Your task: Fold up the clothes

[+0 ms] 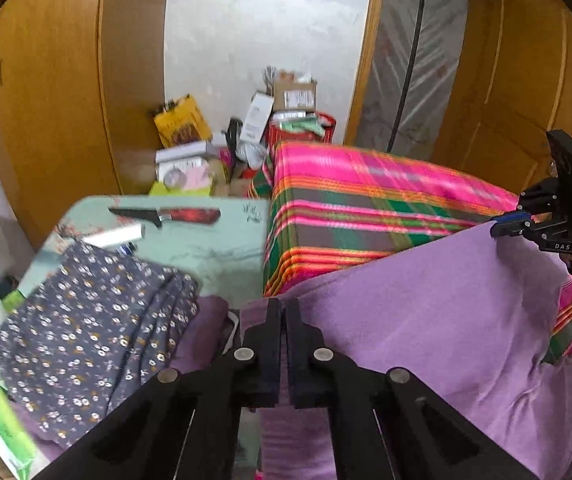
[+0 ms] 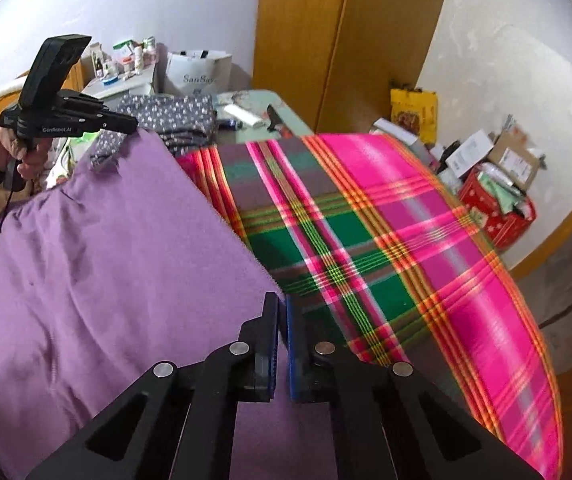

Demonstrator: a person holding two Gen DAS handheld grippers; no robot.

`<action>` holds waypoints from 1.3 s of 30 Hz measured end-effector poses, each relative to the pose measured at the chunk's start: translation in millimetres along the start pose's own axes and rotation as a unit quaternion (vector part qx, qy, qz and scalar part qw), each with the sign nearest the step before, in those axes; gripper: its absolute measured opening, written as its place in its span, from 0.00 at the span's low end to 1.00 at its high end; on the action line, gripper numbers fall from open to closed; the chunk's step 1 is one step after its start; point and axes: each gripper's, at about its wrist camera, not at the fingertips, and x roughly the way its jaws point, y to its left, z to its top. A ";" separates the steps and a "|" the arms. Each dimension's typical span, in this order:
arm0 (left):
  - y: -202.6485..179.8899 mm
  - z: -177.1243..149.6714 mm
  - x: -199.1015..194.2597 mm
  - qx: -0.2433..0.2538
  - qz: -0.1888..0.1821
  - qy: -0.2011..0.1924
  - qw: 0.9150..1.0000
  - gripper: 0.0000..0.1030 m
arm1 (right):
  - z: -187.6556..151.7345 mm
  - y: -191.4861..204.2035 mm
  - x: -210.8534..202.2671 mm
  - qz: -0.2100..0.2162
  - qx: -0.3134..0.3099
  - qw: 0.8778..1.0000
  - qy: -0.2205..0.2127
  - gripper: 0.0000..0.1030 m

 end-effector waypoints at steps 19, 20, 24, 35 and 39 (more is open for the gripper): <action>-75.1 -86.8 -144.7 -0.014 0.031 -0.127 0.991 0.01 | -57.0 107.9 -125.9 -0.033 -0.011 0.997 -0.069 0.04; -76.7 -94.1 -147.3 -0.020 0.031 -0.126 0.991 0.01 | -63.3 117.1 -127.7 -0.032 -0.015 0.997 -0.065 0.04; -77.6 -118.7 -150.3 -0.056 0.025 -0.122 0.991 0.01 | -86.2 143.3 -130.3 -0.021 -0.015 0.998 -0.052 0.04; -72.9 -175.8 -141.2 -0.141 0.017 -0.069 0.988 0.00 | -145.7 192.1 -97.4 0.022 0.022 1.000 0.002 0.04; -78.7 -188.0 -139.2 -0.180 -0.011 -0.049 0.982 0.03 | -154.5 183.9 -100.2 0.039 0.075 0.996 -0.003 0.15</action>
